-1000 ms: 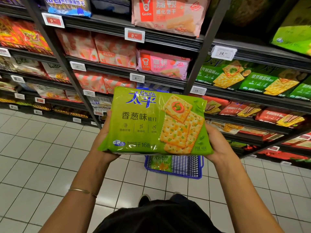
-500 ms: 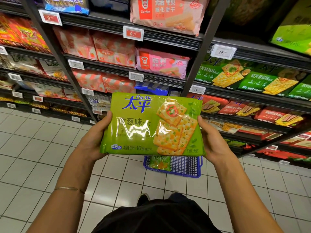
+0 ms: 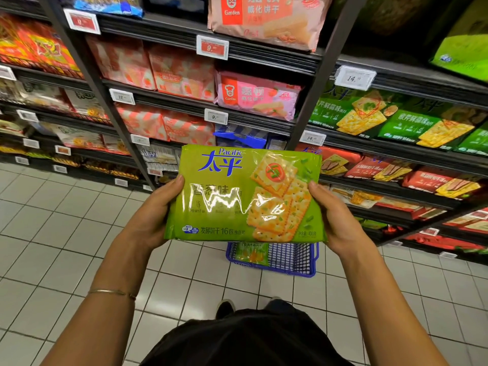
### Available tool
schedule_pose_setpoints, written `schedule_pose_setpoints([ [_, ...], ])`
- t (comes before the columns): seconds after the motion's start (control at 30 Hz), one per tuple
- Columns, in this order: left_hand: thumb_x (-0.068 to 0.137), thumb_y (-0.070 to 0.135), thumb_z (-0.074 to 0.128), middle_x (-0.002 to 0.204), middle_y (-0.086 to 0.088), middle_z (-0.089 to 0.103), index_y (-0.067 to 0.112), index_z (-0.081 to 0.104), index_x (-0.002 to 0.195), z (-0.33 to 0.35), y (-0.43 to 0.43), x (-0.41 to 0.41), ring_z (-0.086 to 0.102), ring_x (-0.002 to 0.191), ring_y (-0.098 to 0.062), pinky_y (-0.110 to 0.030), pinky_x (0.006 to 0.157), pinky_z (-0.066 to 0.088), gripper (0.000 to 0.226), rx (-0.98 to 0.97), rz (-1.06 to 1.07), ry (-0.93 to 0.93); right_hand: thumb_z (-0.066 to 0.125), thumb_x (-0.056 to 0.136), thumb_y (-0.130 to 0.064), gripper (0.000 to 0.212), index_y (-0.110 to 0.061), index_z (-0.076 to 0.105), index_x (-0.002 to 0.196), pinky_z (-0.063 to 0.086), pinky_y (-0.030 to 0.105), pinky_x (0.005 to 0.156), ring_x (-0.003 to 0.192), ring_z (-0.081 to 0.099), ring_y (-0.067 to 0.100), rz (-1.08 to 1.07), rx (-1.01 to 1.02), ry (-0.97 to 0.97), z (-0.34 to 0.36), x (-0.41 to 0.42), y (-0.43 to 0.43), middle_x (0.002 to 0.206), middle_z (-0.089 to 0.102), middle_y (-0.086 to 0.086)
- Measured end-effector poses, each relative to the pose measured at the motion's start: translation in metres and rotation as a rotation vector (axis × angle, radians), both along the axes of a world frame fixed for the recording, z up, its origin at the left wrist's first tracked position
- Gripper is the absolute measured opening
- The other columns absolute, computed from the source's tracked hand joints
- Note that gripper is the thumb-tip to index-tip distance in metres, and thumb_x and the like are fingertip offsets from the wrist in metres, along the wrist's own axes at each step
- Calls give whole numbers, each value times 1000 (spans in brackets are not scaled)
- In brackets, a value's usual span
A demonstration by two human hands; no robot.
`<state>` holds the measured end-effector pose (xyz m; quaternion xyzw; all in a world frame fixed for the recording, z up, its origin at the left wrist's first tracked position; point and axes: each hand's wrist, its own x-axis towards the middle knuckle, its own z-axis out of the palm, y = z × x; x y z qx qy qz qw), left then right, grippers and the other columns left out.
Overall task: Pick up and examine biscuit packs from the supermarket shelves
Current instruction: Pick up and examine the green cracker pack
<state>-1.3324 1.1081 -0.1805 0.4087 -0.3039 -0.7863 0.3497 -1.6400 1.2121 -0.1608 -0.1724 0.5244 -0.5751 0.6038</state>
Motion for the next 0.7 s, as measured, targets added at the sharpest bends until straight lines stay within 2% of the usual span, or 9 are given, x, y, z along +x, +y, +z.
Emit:
schedule_pose_setpoints([
  [0.07,93,47,56,125,-12,75,23,82,114,1,1,-1,75,109,-29,-42,77,65,41,-14,-12,9,65,90,-31,48,-9,65,133,63,43,85,111,73,32,2,-22,21,1,-3,0,127,72,17],
  [0.2,88,44,68,125,-14,74,19,72,126,3,-1,-3,75,110,-31,-41,79,65,46,-120,-21,-55,65,91,-31,39,-16,70,127,62,45,90,119,69,36,20,-33,54,1,-7,1,131,70,17],
  [0.37,98,32,59,126,-17,74,16,70,128,0,-1,-4,75,108,-30,-39,79,64,36,-158,-29,-40,64,93,-29,38,-16,70,128,63,41,85,118,70,35,37,-54,46,2,-8,4,131,71,16],
  [0.53,97,35,58,130,-16,72,15,62,137,-4,1,-2,71,117,-33,-44,87,64,45,-145,-51,4,65,92,-30,43,-14,68,132,61,46,94,119,69,34,38,-73,30,3,-8,5,133,69,17],
  [0.7,90,43,66,129,-13,73,20,58,140,-5,5,-7,74,111,-30,-39,78,64,56,-182,-40,-97,75,80,-39,49,-15,74,122,62,44,90,114,72,32,42,-63,20,5,-6,3,128,72,16],
])
